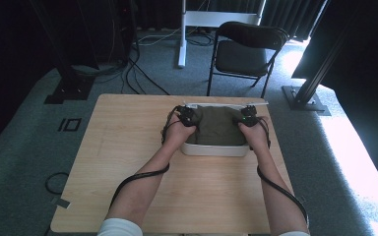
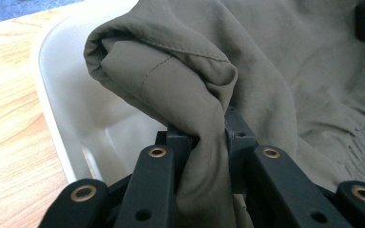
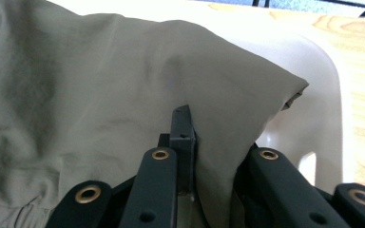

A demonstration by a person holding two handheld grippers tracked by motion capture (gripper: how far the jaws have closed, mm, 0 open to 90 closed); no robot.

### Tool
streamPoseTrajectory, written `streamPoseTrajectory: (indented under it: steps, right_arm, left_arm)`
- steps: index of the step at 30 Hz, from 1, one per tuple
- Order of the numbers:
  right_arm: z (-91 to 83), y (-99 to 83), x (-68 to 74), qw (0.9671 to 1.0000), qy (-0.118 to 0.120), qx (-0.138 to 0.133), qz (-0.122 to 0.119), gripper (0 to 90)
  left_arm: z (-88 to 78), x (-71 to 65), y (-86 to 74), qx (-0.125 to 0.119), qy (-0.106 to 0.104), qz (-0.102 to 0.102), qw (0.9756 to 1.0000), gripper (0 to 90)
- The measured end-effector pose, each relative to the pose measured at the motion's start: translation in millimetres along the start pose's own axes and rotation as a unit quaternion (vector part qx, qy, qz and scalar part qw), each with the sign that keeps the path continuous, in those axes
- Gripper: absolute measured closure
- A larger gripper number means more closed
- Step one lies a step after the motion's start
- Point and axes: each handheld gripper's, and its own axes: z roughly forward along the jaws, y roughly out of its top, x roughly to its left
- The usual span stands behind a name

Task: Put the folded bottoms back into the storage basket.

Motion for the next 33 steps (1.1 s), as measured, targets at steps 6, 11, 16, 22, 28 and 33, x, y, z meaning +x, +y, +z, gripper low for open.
streamPoseTrajectory:
  steps: [6,11,16,22,28,33]
  right_arm:
    - [2.7,-0.6,-2.1,0.9999,-0.003,0.011,0.011,78.7]
    - [8.1,-2.6,-3.3,0.9988,-0.005,0.042,0.026,77.1]
    - [10.7,-4.3,-4.2,0.9984,-0.013,0.052,0.019,75.1]
    - [11.4,-3.7,-1.2,0.9983,-0.017,0.055,0.004,65.8]
    - [8.5,-4.6,1.0,0.9993,-0.009,0.035,-0.003,52.4]
    - [3.3,-5.6,0.1,1.0000,0.006,-0.003,-0.006,37.6]
  left_arm:
    - [3.1,-1.0,-0.3,0.004,-0.002,0.004,1.0000,79.0]
    - [9.6,-5.4,2.4,0.027,0.019,0.023,0.9992,78.5]
    - [13.4,-8.0,2.3,0.039,0.020,0.029,0.9986,76.2]
    - [15.1,-8.9,2.4,0.044,0.005,0.034,0.9984,62.4]
    - [14.4,-13.1,2.8,0.047,0.001,0.063,0.9969,45.3]
    - [8.5,-12.6,4.7,0.051,-0.012,0.023,0.9984,35.4]
